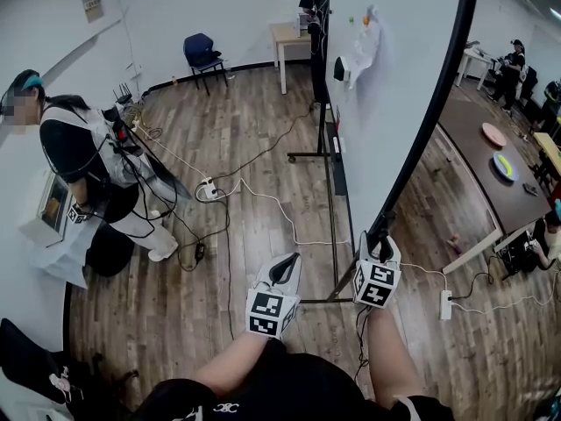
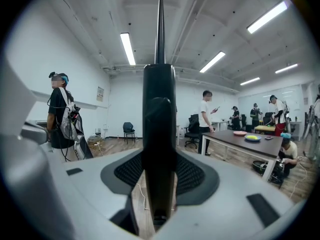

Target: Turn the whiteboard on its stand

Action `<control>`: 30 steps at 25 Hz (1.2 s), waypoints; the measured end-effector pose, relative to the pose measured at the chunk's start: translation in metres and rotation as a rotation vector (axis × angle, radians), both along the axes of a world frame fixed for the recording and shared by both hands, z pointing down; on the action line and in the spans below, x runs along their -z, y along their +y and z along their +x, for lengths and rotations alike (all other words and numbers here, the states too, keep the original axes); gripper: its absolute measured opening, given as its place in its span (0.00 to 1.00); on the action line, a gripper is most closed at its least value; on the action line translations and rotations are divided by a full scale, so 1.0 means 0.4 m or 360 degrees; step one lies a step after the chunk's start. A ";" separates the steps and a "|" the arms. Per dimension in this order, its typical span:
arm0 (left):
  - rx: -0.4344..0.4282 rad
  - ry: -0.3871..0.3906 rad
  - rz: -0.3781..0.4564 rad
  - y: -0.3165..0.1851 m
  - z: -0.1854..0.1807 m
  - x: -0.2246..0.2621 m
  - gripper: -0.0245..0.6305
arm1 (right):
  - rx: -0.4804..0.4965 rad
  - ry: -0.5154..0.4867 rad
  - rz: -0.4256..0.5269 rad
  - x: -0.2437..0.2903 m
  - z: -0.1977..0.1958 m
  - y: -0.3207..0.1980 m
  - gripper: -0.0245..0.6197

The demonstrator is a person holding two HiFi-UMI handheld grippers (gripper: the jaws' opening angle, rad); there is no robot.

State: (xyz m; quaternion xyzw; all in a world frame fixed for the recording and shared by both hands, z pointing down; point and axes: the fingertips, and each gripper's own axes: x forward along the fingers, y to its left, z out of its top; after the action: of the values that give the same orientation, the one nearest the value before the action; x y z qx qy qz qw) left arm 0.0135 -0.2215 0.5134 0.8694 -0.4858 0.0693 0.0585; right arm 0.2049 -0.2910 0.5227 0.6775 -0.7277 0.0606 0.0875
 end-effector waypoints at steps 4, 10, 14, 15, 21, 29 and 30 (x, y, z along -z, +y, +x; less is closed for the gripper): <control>-0.0013 0.0005 0.0008 0.022 0.022 0.008 0.05 | -0.0018 0.0000 -0.0002 0.000 0.021 0.044 0.35; -0.0062 0.0011 0.0017 0.055 0.059 0.009 0.05 | -0.0042 0.0002 -0.0007 -0.002 0.042 0.104 0.35; -0.0094 0.0008 0.0018 0.072 0.084 0.010 0.05 | -0.0044 0.0010 -0.0012 -0.001 0.055 0.131 0.35; -0.0102 0.0007 0.0017 0.077 0.089 0.009 0.05 | -0.0044 0.0013 -0.0013 -0.002 0.057 0.137 0.35; -0.0152 0.0000 0.0017 0.103 0.116 0.006 0.05 | -0.0047 0.0025 -0.0024 -0.005 0.066 0.165 0.35; -0.0187 0.0009 0.0015 0.130 0.134 0.005 0.05 | -0.0070 0.0025 -0.0015 -0.003 0.078 0.209 0.34; -0.0194 0.0011 0.0014 0.134 0.138 0.005 0.05 | -0.0073 0.0025 -0.0013 -0.002 0.080 0.216 0.34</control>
State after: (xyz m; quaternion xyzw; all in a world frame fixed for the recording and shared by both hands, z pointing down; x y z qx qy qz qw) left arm 0.0686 -0.1680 0.5115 0.8979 -0.4319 0.0676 0.0520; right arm 0.2370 -0.2046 0.5236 0.6941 -0.7111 0.0602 0.0945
